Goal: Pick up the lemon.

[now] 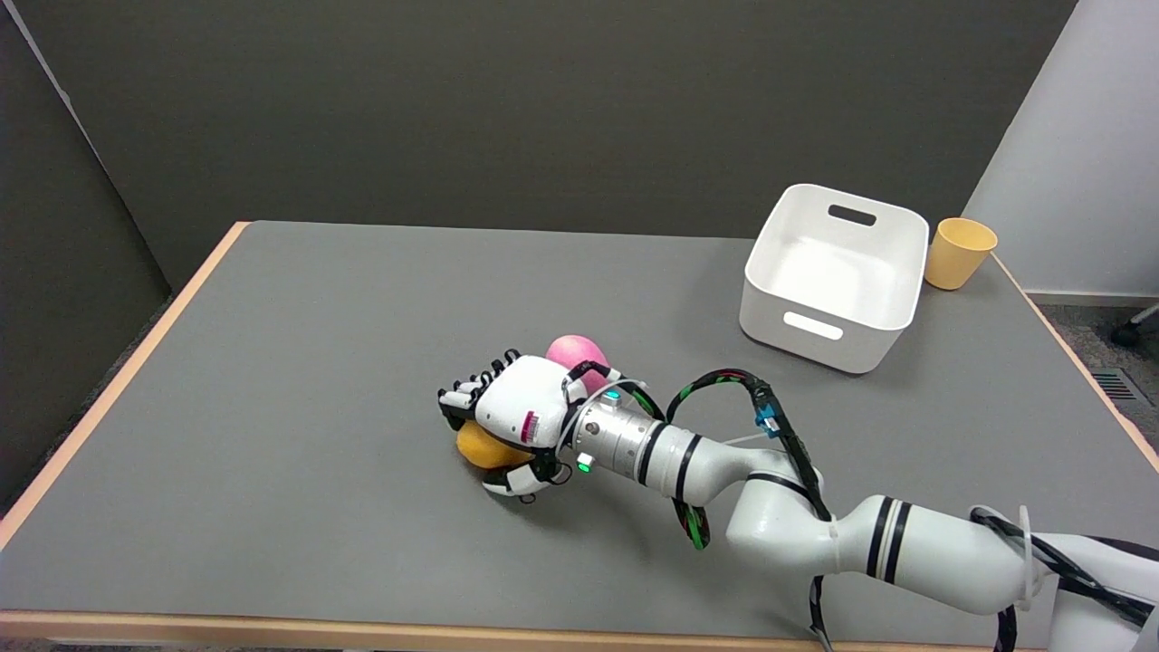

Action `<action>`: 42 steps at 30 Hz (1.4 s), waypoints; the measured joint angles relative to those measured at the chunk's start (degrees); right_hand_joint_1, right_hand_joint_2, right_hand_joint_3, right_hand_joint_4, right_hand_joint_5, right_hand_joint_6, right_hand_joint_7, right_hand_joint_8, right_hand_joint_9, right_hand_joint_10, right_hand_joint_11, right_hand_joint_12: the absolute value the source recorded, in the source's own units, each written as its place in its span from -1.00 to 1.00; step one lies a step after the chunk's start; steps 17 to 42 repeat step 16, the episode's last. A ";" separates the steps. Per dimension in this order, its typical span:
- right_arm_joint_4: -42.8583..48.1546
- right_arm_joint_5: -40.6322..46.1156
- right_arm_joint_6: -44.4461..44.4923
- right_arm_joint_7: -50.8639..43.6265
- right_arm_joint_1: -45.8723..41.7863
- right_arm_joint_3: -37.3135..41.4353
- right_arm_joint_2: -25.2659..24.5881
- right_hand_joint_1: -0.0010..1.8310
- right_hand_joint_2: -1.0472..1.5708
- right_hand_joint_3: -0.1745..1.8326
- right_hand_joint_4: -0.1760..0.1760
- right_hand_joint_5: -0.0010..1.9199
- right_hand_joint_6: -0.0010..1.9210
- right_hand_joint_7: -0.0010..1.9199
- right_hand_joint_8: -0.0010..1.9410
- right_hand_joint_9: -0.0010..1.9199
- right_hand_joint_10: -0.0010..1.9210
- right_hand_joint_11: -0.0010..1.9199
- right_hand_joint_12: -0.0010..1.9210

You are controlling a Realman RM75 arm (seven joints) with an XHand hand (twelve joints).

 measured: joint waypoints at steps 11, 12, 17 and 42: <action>2.14 -0.34 0.27 -0.82 0.35 1.80 0.93 0.47 0.68 -0.67 -0.92 -0.42 0.61 -0.14 0.33 -0.17 0.50 -0.12 0.71; 2.65 -0.35 0.27 -0.96 0.39 2.26 1.06 0.47 0.68 -0.66 -0.93 -0.42 0.61 -0.14 0.33 -0.16 0.50 -0.12 0.71; 6.06 -0.38 0.29 -2.63 0.55 6.21 2.09 0.47 0.68 -0.66 -0.94 -0.41 0.60 -0.13 0.32 -0.16 0.50 -0.11 0.72; 6.06 -0.38 0.29 -2.63 0.55 6.21 2.09 0.47 0.68 -0.66 -0.94 -0.41 0.60 -0.13 0.32 -0.16 0.50 -0.11 0.72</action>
